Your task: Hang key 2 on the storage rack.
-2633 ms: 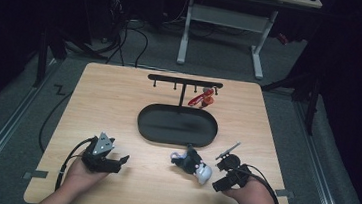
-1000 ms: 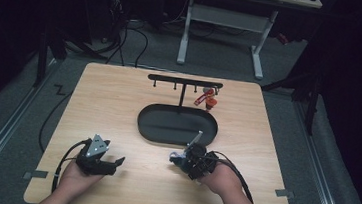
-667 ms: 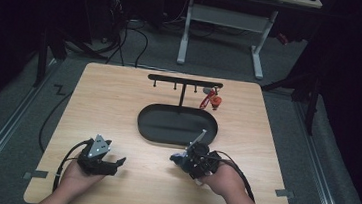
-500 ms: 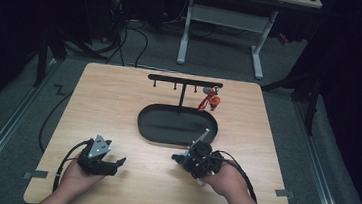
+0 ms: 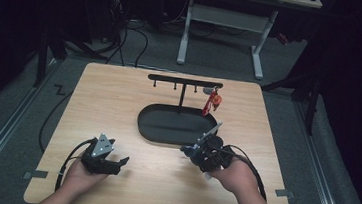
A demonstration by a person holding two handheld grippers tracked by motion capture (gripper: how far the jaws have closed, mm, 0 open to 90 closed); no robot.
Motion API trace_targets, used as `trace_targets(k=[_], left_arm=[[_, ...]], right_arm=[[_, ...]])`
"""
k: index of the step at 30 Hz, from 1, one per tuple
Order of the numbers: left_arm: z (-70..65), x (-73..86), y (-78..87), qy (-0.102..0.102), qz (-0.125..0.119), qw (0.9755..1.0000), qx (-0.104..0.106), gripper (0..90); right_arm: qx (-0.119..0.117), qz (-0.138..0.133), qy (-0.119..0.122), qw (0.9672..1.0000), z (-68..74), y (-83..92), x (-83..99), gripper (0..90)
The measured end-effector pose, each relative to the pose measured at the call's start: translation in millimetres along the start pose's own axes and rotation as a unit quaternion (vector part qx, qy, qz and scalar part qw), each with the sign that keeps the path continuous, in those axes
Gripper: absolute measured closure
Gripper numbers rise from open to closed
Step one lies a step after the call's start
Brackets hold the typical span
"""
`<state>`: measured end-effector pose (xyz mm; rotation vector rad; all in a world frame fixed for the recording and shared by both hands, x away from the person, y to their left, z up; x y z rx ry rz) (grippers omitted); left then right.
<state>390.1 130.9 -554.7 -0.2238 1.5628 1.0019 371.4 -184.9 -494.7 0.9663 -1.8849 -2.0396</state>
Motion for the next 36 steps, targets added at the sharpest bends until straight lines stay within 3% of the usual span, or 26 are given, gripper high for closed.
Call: trace_targets(k=[11,15,23,24,26,36], left_arm=[[-1.1,2.2,2.7,-0.005,0.004,1.0000,-0.003,17.9],[-1.7,2.6,3.6,-0.003,0.004,1.0000,-0.004,17.9],[0.0,5.9,3.4,-0.007,0.009,0.9999,-0.007,18.0],[0.1,6.6,3.6,-0.008,0.010,0.9999,-0.007,17.9],[0.3,7.4,4.6,-0.009,0.013,0.9999,-0.007,17.9],[3.5,6.2,7.6,-0.002,0.006,0.9999,-0.010,18.0]], right_arm=[[-0.004,-0.013,-0.024,0.9996,-7.0,12.4,-2.8,49.3],[-0.001,-0.019,-0.020,0.9996,-10.9,19.4,-6.5,49.3],[-0.001,-0.033,-0.016,0.9993,-20.6,42.5,-25.6,49.3],[0.002,-0.031,-0.024,0.9992,-20.9,44.9,-28.0,49.3],[0.005,-0.032,-0.015,0.9993,-24.3,46.3,-32.8,49.3],[0.017,-0.034,-0.018,0.9991,-31.1,52.1,-52.9,49.3]])
Point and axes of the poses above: each handheld gripper's, and its own axes: y roughly backward along the jaws, x roughly out of its underside, z roughly to its left, the point moved 7 cm from there along -y, roughly forward along the jaws, and after that the axes turned 9 degrees about -z, right-handed, at the moved point
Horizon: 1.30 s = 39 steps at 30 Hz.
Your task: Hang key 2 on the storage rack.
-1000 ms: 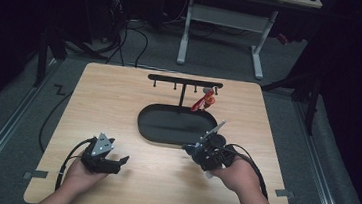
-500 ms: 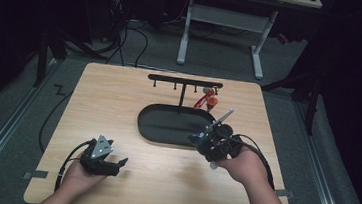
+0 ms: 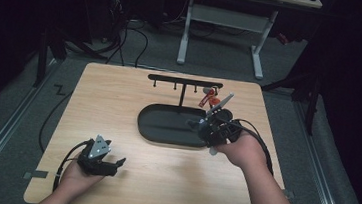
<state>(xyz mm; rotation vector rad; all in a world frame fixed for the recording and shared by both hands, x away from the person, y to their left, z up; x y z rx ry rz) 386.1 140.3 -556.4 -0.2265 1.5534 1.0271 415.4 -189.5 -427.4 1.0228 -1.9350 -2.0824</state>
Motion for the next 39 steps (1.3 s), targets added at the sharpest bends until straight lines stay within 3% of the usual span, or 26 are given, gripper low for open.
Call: trace_targets(k=[17,28,33,39], left_arm=[[0.7,-0.4,0.1,-0.001,0.000,1.0000,0.002,18.2],[3.4,1.8,5.6,0.004,-0.001,1.0000,0.002,18.2],[5.1,2.5,7.3,0.007,-0.002,1.0000,-0.001,18.2],[3.7,2.9,7.5,0.005,0.001,1.0000,0.001,18.3]], right_arm=[[0.023,-0.009,-0.018,0.9995,-17.4,15.4,-45.8,49.3],[0.045,-0.028,-0.030,0.9981,-28.7,15.7,-76.1,49.2],[0.071,-0.027,-0.042,0.9962,-33.1,15.0,-79.9,49.3],[0.061,-0.007,-0.037,0.9975,-27.6,-2.1,-68.8,49.2]])
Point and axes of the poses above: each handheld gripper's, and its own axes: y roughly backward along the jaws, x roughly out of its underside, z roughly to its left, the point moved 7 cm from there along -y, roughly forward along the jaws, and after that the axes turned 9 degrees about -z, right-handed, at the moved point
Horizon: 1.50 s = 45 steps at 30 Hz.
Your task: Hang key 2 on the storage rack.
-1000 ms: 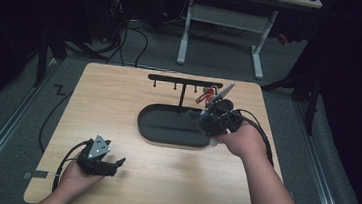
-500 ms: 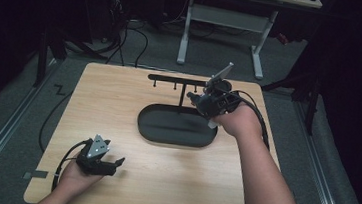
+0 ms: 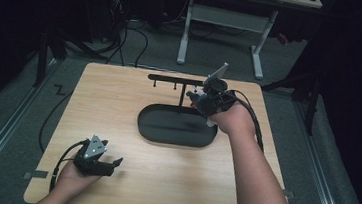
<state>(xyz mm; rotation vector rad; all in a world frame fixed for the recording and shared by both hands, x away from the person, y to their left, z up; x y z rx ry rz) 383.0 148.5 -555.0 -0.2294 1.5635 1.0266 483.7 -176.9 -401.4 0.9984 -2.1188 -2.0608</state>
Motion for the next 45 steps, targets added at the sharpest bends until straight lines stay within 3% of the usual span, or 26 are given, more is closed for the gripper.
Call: trace_targets(k=[18,21,24,29,34,38,41,45], left_arm=[[-1.6,0.7,-2.7,-0.001,0.004,1.0000,0.005,18.6],[-1.7,0.5,-2.7,-0.001,0.004,1.0000,0.006,18.6],[-1.9,0.4,-3.0,-0.001,0.004,1.0000,0.007,18.6],[-2.5,-0.1,-3.7,-0.003,0.005,1.0000,0.008,18.6],[-2.4,-0.2,-3.8,-0.003,0.004,1.0000,0.007,18.7],[-3.6,-0.1,-5.0,-0.004,0.005,0.9999,0.009,18.6],[-5.5,-0.2,-5.6,-0.007,0.006,0.9999,0.010,18.6],[-7.8,0.4,-6.8,-0.010,0.010,0.9998,0.012,18.6]], right_arm=[[-0.023,-0.001,-0.014,0.9996,8.6,-48.8,9.6,45.8],[-0.020,-0.006,-0.011,0.9997,8.0,-52.4,7.8,38.0],[-0.018,-0.015,-0.025,0.9994,8.0,-53.9,5.9,26.7],[-0.017,-0.024,-0.027,0.9992,8.2,-52.7,8.7,24.9],[-0.021,-0.025,-0.035,0.9989,9.3,-53.9,21.4,25.9],[-0.030,-0.033,-0.031,0.9986,11.6,-57.4,35.5,27.4],[-0.023,-0.037,-0.017,0.9989,12.9,-59.2,47.7,29.0],[-0.031,-0.043,-0.024,0.9983,17.3,-63.0,66.5,30.1]])
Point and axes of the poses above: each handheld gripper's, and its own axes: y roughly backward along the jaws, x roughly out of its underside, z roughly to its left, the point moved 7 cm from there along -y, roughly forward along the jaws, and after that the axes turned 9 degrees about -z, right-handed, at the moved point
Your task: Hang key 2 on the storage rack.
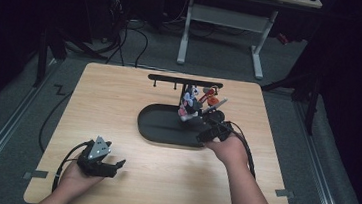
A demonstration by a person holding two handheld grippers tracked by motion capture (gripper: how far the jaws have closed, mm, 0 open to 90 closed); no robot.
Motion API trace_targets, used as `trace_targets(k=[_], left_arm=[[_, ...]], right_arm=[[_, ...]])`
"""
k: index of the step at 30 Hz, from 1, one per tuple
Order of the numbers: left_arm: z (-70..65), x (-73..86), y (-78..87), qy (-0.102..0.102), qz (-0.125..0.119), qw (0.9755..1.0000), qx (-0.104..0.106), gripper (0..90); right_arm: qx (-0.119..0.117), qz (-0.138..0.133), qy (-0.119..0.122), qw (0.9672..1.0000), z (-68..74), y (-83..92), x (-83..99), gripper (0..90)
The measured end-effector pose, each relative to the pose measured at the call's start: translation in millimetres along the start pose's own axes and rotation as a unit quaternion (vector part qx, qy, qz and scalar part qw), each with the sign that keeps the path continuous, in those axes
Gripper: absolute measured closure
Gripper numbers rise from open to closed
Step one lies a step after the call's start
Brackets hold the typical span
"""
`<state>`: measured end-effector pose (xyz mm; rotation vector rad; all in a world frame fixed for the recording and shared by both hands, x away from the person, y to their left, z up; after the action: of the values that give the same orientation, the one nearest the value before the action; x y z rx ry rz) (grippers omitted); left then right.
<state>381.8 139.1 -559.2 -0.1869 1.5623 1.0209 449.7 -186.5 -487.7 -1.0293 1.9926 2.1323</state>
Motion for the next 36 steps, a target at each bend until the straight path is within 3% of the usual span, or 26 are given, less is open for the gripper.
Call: trace_targets(k=[5,8,10,11,12,16,21,23,25,28,30,36], left_arm=[[-1.7,0.6,-1.2,-0.003,0.003,1.0000,0.002,18.6],[-2.3,1.1,-2.3,-0.003,0.003,1.0000,0.001,18.6],[-3.0,1.3,-3.0,-0.002,0.003,1.0000,0.003,18.6],[-3.0,1.3,-3.0,-0.002,0.003,1.0000,0.003,18.6],[-3.5,1.5,-3.0,-0.004,0.005,1.0000,0.004,18.6],[-5.8,2.0,-4.2,-0.007,0.008,0.9999,0.007,18.6],[-8.2,0.8,-5.3,-0.011,0.003,0.9998,0.013,18.6],[-8.8,-0.1,-4.2,-0.012,-0.004,0.9998,0.017,18.5],[-9.3,-0.8,-2.9,-0.008,-0.009,0.9997,0.021,18.5],[-10.5,-0.8,-2.6,-0.003,-0.012,0.9997,0.021,18.4],[-11.2,-0.5,-3.1,-0.003,-0.010,0.9998,0.018,18.3],[-8.3,1.2,-0.1,0.006,-0.009,0.9999,0.006,18.0]], right_arm=[[-0.004,-0.036,0.000,0.9993,2.3,-4.7,23.8,30.1],[-0.016,-0.078,-0.007,0.9968,5.1,-6.3,40.6,30.4],[-0.009,-0.102,-0.004,0.9948,5.5,-8.0,51.8,30.5],[-0.009,-0.102,-0.004,0.9948,5.5,-8.0,51.8,30.5],[-0.010,-0.122,-0.010,0.9924,7.5,-11.0,63.9,30.1],[-0.005,-0.153,-0.024,0.9879,11.8,-18.3,88.7,28.9],[0.003,-0.196,-0.045,0.9796,16.0,-22.1,114.4,22.0],[0.012,-0.224,-0.044,0.9735,18.1,-19.0,123.8,18.5],[0.021,-0.263,-0.042,0.9636,22.7,-13.3,135.4,18.4],[-0.011,-0.278,-0.060,0.9585,28.5,-6.1,138.8,16.1],[-0.006,-0.289,-0.051,0.9560,27.4,-5.0,136.5,16.0],[-0.018,-0.290,-0.045,0.9558,28.1,-10.4,134.8,16.0]])
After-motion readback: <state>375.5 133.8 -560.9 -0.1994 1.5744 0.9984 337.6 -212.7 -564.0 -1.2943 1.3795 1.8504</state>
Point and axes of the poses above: each handheld gripper's, and its own axes: y roughly backward along the jaws, x roughly out of its underside, z roughly to its left, the point moved 7 cm from there along -y, roughly forward along the jaws, and after that the axes turned 9 degrees about -z, right-handed, at the moved point
